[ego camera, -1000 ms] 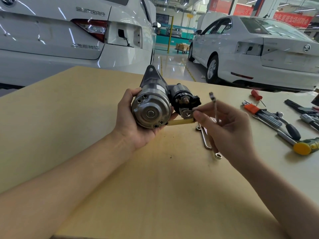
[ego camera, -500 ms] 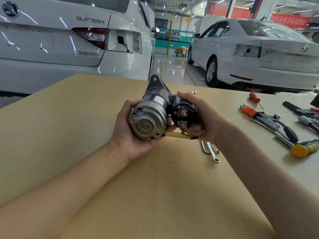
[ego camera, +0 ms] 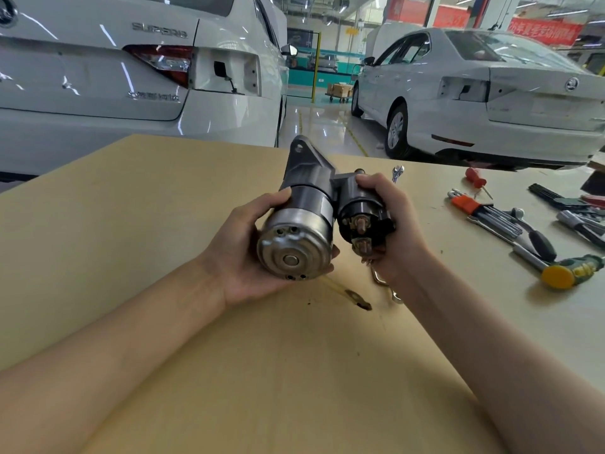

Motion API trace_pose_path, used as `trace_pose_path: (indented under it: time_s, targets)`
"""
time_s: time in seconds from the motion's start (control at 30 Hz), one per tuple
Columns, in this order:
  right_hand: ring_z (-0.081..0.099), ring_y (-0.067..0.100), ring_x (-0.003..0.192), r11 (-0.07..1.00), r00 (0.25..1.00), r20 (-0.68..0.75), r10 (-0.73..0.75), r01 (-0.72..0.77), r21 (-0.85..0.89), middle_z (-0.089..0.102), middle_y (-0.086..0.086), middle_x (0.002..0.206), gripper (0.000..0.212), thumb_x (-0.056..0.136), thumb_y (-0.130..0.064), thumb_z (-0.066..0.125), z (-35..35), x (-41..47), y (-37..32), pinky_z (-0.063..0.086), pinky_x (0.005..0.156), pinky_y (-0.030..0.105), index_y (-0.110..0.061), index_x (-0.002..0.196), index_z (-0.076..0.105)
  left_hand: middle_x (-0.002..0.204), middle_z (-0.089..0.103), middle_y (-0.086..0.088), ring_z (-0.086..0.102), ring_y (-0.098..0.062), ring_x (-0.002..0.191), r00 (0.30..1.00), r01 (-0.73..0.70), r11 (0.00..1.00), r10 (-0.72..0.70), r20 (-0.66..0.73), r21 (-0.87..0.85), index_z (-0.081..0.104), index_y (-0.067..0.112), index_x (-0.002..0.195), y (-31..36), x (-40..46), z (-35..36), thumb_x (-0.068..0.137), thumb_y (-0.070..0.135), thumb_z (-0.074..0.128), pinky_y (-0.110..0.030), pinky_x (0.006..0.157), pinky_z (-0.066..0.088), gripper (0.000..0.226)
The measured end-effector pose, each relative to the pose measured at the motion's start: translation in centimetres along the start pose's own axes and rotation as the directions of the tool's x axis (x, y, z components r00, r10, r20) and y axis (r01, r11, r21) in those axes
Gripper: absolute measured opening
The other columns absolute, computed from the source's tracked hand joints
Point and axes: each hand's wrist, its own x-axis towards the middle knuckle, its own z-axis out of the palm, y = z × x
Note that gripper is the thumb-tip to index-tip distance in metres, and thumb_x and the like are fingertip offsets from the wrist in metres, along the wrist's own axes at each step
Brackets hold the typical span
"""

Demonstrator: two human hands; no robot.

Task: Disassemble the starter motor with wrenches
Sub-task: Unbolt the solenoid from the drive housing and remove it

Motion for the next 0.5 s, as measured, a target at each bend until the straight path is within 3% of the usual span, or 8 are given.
trace_pose_path:
  time_s: [0.13, 0.2, 0.27, 0.4, 0.5]
  targets:
    - [0.047, 0.014, 0.040, 0.999, 0.999, -0.030, -0.033, 0.034, 0.011, 0.055, -0.001, 0.054, 0.025, 0.067, -0.042, 0.063, 0.0, 0.3, 0.1, 0.032, 0.035, 0.018, -0.018, 0.072, 0.059, 0.106, 0.068, -0.015, 0.067, -0.039, 0.098, 1.000, 0.014, 1.000, -0.014, 0.009, 0.025, 0.075, 0.007, 0.103, 0.1, -0.2, 0.1, 0.080, 0.044, 0.063, -0.057, 0.098, 0.047, 0.045]
    - [0.048, 0.015, 0.040, 0.999, 0.998, -0.035, -0.044, 0.043, -0.011, 0.055, 0.000, 0.055, 0.027, 0.064, -0.043, 0.064, 0.0, 0.3, 0.0, 0.033, 0.037, 0.020, -0.018, 0.072, 0.058, 0.101, 0.068, -0.017, 0.068, -0.039, 0.095, 0.998, 0.055, 0.996, -0.056, 0.014, 0.066, 0.075, 0.006, 0.103, 0.2, -0.4, 0.2, 0.078, 0.047, 0.064, -0.060, 0.089, 0.052, 0.049]
    - [0.048, 0.016, 0.041, 0.999, 0.997, -0.053, -0.050, 0.049, -0.024, 0.055, 0.001, 0.056, 0.030, 0.064, -0.044, 0.065, -0.2, 0.4, 0.0, 0.032, 0.039, 0.022, -0.017, 0.075, 0.058, 0.095, 0.067, -0.018, 0.069, -0.036, 0.084, 0.996, 0.091, 0.992, -0.092, 0.015, 0.084, 0.074, 0.004, 0.102, 0.2, -0.6, 0.4, 0.077, 0.050, 0.064, -0.054, 0.078, 0.056, 0.053]
    - [0.044, 0.012, 0.040, 0.998, 0.997, -0.077, -0.028, 0.033, 0.060, 0.054, -0.003, 0.054, 0.022, 0.082, -0.039, 0.057, -0.6, 0.4, -0.4, 0.027, 0.036, 0.017, -0.018, 0.076, 0.055, 0.091, 0.065, -0.022, 0.068, -0.035, 0.072, 0.991, 0.126, 0.991, -0.128, 0.040, 0.044, 0.072, 0.001, 0.100, 0.0, -0.9, 0.9, 0.074, 0.053, 0.064, -0.046, 0.066, 0.058, 0.059]
    - [0.040, 0.011, 0.035, 0.995, 0.996, -0.094, -0.011, 0.021, 0.102, 0.051, -0.004, 0.052, 0.025, 0.086, -0.037, 0.051, -0.9, 0.5, -0.9, 0.024, 0.033, 0.013, -0.019, 0.068, 0.052, 0.090, 0.066, -0.022, 0.066, -0.034, 0.074, 0.994, 0.091, 0.990, -0.096, 0.043, 0.110, 0.074, 0.005, 0.099, -0.3, -0.8, 1.4, 0.074, 0.048, 0.065, -0.044, 0.065, 0.057, 0.051]
